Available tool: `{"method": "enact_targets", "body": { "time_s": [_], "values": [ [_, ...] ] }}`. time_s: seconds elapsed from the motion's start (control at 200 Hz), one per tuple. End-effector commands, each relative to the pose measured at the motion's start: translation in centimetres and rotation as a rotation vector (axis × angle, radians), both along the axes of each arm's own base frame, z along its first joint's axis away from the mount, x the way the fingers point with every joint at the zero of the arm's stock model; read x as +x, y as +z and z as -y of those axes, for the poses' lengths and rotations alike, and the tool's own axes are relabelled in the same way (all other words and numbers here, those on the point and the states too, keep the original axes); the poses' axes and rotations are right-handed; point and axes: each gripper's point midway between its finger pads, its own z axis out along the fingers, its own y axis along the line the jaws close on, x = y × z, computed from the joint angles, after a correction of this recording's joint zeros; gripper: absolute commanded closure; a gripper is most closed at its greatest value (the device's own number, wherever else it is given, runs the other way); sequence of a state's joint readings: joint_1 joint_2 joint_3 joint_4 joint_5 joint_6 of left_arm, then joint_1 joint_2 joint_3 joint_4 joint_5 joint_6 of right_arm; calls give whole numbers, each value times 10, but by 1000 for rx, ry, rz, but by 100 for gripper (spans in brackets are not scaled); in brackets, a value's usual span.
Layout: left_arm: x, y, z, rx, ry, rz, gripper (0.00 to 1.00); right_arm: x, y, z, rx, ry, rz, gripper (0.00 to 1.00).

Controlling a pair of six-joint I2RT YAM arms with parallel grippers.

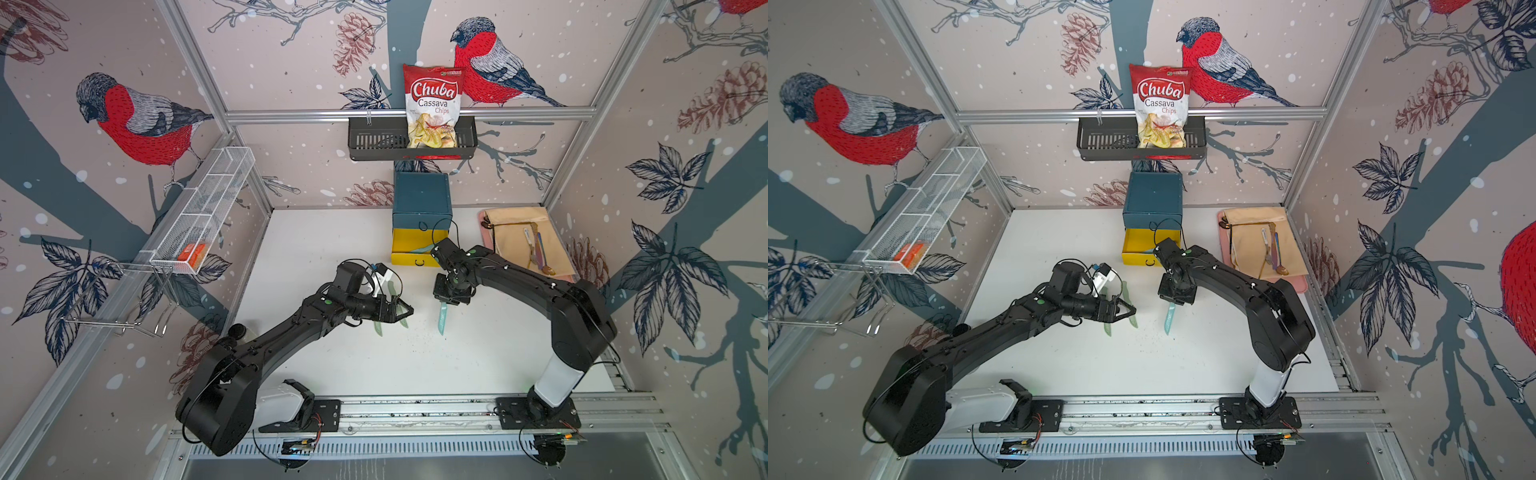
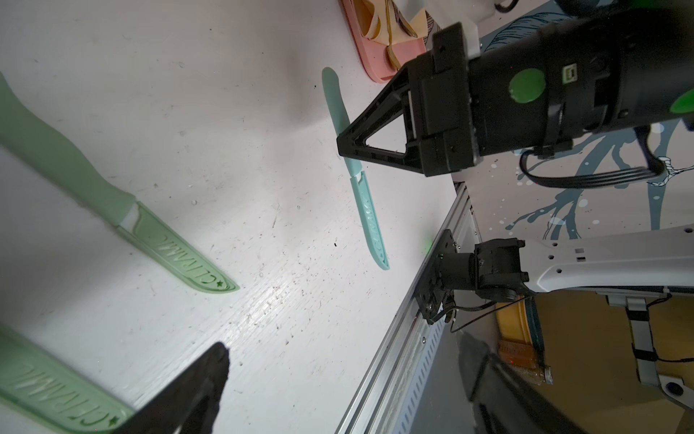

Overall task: Place the fruit knives into the drawer by color
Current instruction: Pick up the fruit knife from the center of the board, then place the fruit knife in the storage box.

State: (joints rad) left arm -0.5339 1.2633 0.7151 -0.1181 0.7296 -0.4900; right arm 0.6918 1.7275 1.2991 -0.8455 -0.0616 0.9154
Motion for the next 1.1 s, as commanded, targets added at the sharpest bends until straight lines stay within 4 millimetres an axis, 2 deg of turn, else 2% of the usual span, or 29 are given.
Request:
{"method": "enact_targets", "body": {
  "time_s": [0.0, 0.31, 0.49, 0.7, 0.866, 0.906, 0.926, 1.091],
  "values": [
    [5, 8, 2, 2, -10, 35, 3, -7, 11, -6, 82, -144, -54, 100],
    [16, 31, 3, -11, 5, 72, 3, -12, 33, -14, 303, -484, -124, 100],
    [25, 43, -4, -12, 28, 93, 3, -5, 56, -24, 498, -656, -134, 100],
    [45, 56, -21, -20, 69, 120, 3, 22, 103, -23, 692, -776, -13, 100],
    [66, 71, -24, -24, 78, 160, 3, 57, 141, -20, 850, -790, 109, 100],
    [68, 66, -24, -14, 73, 148, 3, 64, 145, -19, 870, -793, 123, 100],
    [73, 75, -23, -21, 71, 168, 3, 67, 147, -19, 876, -793, 129, 100],
    [93, 83, -21, -26, 69, 181, 3, 103, 156, -26, 931, -744, 155, 100]
  ]
}}
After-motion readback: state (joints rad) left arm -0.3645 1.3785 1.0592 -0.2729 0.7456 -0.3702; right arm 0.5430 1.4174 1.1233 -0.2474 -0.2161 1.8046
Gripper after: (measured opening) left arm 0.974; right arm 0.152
